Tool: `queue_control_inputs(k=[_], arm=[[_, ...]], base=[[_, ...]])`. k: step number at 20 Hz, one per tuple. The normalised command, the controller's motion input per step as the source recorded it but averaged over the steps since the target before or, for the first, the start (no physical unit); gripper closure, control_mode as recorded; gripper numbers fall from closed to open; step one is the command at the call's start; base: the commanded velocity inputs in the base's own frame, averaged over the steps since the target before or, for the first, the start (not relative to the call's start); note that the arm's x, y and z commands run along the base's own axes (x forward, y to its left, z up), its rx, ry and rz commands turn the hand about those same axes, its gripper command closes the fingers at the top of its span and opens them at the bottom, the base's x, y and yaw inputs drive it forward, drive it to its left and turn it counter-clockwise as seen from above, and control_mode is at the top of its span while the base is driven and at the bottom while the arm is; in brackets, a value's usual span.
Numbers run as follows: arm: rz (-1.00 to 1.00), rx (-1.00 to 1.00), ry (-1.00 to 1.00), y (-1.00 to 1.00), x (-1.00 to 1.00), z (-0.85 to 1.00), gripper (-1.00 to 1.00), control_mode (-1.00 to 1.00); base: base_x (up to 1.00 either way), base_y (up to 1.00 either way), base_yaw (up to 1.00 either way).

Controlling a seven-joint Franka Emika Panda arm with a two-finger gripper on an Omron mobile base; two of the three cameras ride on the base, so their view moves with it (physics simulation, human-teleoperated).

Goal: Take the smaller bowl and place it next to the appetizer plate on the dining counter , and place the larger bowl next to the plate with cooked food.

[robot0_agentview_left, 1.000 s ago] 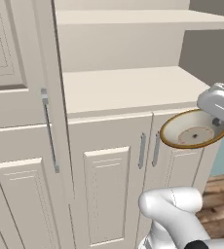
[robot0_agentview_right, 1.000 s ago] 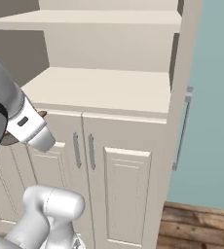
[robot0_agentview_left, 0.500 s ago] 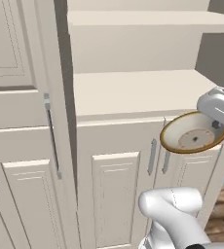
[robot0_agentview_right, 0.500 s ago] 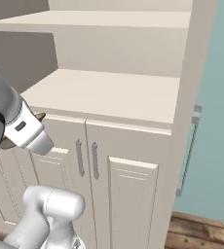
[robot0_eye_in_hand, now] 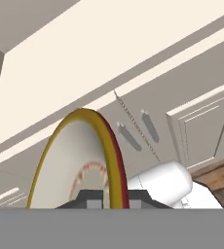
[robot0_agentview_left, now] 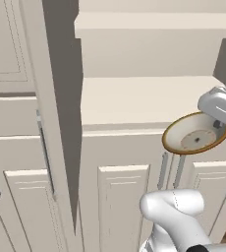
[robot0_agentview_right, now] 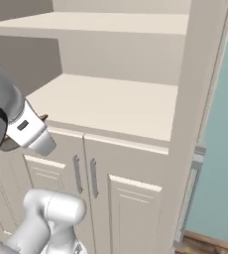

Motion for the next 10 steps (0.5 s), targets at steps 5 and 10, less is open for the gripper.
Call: queue_control_inputs(k=[5,10], arm=[[0.0,0.0,0.0,0.0,0.0,0.0,1.0,1.0],[0.0,0.0,0.0,0.0,0.0,0.0,1.0,1.0]], base=[[-0.14,0.0,0.3],[-0.19,-0.02,0.35]])
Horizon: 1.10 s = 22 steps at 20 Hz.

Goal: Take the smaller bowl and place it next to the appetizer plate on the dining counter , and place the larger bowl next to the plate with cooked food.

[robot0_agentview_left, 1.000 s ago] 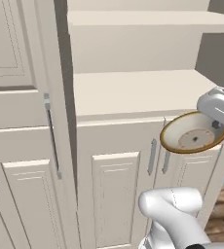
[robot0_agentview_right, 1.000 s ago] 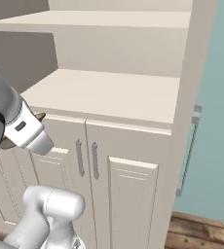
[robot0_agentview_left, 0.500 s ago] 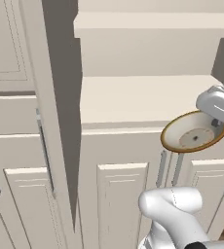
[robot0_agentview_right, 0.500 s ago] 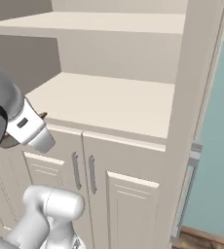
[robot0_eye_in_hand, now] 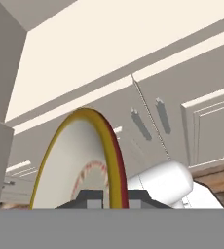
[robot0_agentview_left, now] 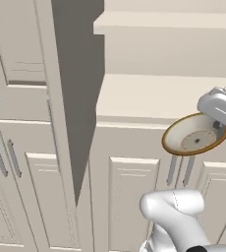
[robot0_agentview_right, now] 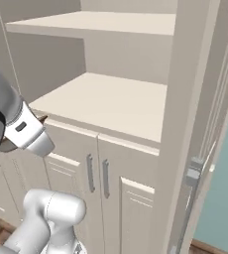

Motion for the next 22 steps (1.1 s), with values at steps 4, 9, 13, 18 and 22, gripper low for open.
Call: queue_control_inputs(k=[4,9,13,18,22], arm=[[0.0,0.0,0.0,0.0,0.0,0.0,1.0,1.0],[0.0,0.0,0.0,0.0,0.0,0.0,1.0,1.0],[0.0,0.0,0.0,0.0,0.0,0.0,1.0,1.0],[0.0,0.0,0.0,0.0,0.0,0.0,1.0,1.0],[0.0,0.0,0.0,0.0,0.0,0.0,1.0,1.0]], base=[[-0.45,-0.01,0.39],[-0.66,-0.02,0.4],[-0.87,-0.08,0.34],[-0.78,-0.09,0.36],[-0.21,0.0,0.46]])
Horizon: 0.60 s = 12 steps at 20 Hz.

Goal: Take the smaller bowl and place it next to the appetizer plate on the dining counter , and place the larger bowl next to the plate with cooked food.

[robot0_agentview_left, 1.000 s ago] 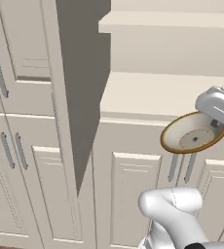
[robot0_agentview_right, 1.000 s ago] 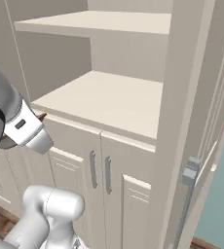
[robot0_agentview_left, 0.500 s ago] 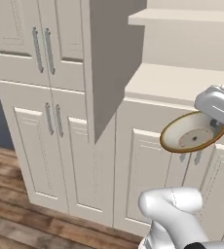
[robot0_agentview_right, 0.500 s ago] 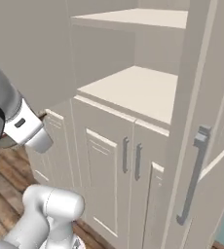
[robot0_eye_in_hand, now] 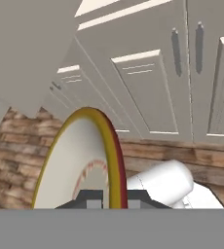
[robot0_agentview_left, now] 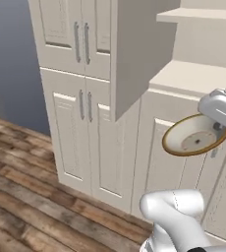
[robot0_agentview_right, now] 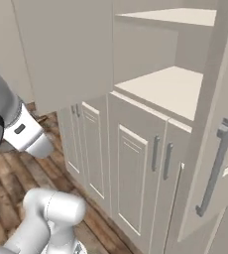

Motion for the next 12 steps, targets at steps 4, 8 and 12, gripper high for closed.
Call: queue_control_inputs(k=[4,8,12], arm=[[0.0,0.0,0.0,0.0,0.0,0.0,1.0,1.0],[0.0,0.0,0.0,0.0,0.0,0.0,1.0,1.0],[0.0,0.0,0.0,0.0,0.0,0.0,1.0,1.0]], base=[[-0.06,0.11,0.52],[-0.24,0.16,0.56],[-0.15,0.32,0.54]])
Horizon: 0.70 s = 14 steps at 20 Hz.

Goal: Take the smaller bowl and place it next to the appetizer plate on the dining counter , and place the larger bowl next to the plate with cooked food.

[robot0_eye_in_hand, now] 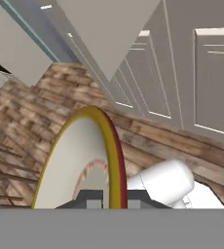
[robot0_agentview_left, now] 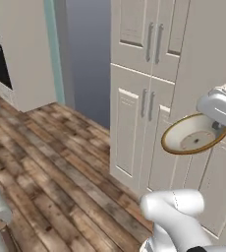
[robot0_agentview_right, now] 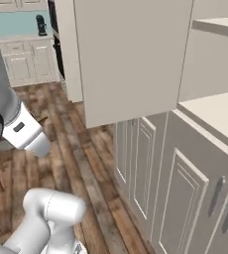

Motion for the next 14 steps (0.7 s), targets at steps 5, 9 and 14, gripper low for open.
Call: queue_control_inputs(k=[5,9,14], arm=[[0.0,0.0,0.0,0.0,0.0,0.0,1.0,1.0],[0.0,0.0,0.0,0.0,0.0,0.0,1.0,1.0],[0.0,0.0,0.0,0.0,0.0,0.0,1.0,1.0]], base=[[-0.23,0.58,0.53],[0.01,0.54,0.55],[0.59,0.46,0.43]])
